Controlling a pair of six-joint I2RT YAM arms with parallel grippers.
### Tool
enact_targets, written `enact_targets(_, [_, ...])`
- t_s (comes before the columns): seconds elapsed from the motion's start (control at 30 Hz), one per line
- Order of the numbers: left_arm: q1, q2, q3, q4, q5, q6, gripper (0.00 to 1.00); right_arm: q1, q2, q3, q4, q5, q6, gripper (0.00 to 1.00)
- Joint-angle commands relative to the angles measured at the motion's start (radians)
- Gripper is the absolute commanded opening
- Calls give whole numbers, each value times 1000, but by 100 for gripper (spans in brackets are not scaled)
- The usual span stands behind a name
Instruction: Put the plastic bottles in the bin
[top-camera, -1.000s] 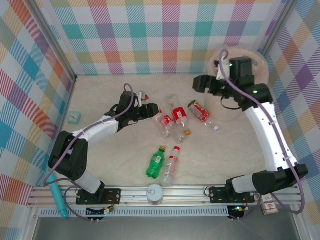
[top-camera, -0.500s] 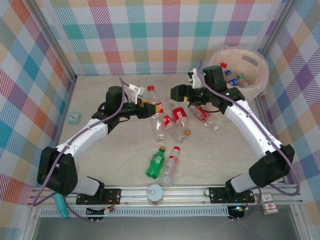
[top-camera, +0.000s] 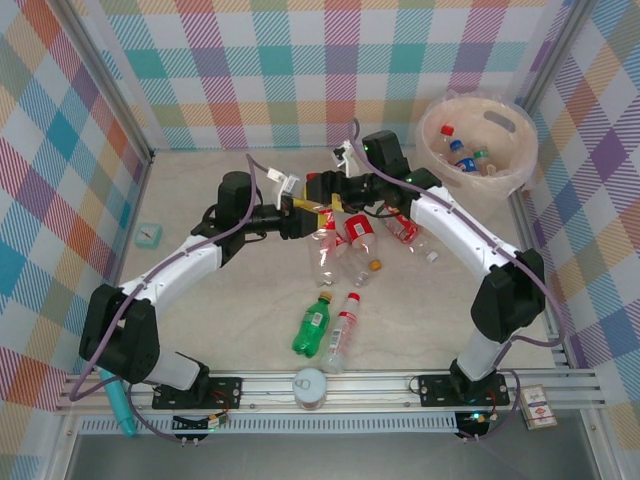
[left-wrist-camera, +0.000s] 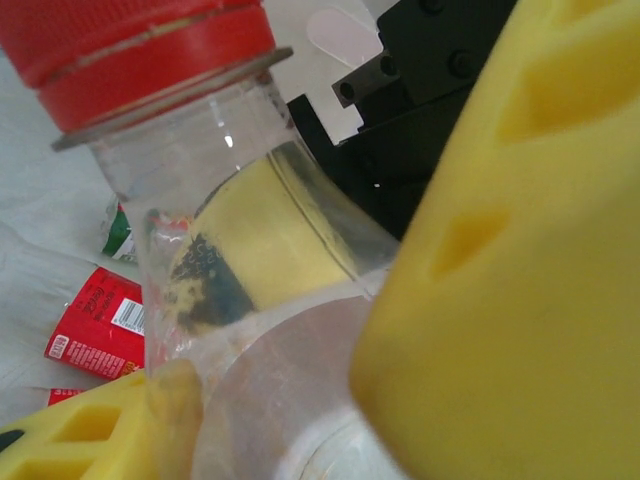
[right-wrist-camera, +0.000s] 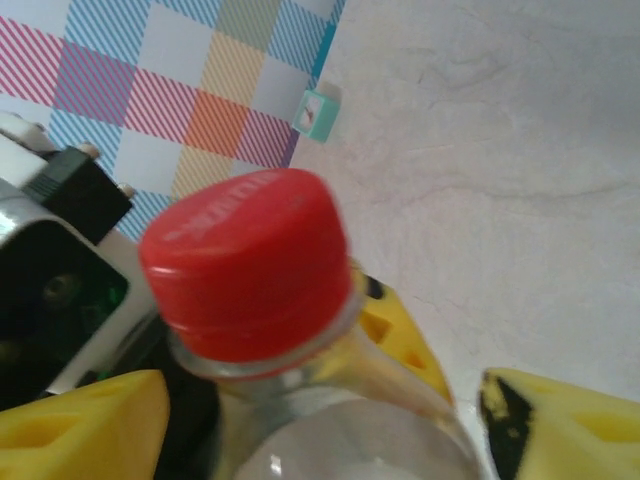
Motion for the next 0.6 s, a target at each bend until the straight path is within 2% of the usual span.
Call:
enact_targets(0.0, [-2, 1, 13, 108, 19, -44, 58, 6, -2, 25, 31, -25, 18, 67])
enact_targets(0.13, [-2, 8, 15, 128, 12, -65, 62, 7, -1, 21, 30, -25, 20, 56])
enact_targets(0.23, [-2, 11, 11, 137, 11, -85, 75, 0, -9, 26, 27, 1, 19, 50])
enact_targets(0.33, [1, -14, -10, 118, -16, -85, 93, -25, -29, 50, 13, 41, 8, 46])
enact_targets(0.4, [10, -48, -28, 61, -52, -74, 99, -55, -48, 99, -38, 97, -27, 46])
enact_targets(0.57, [15, -136, -30, -264, -213, 13, 100, -164, -111, 231, -144, 311, -128, 45])
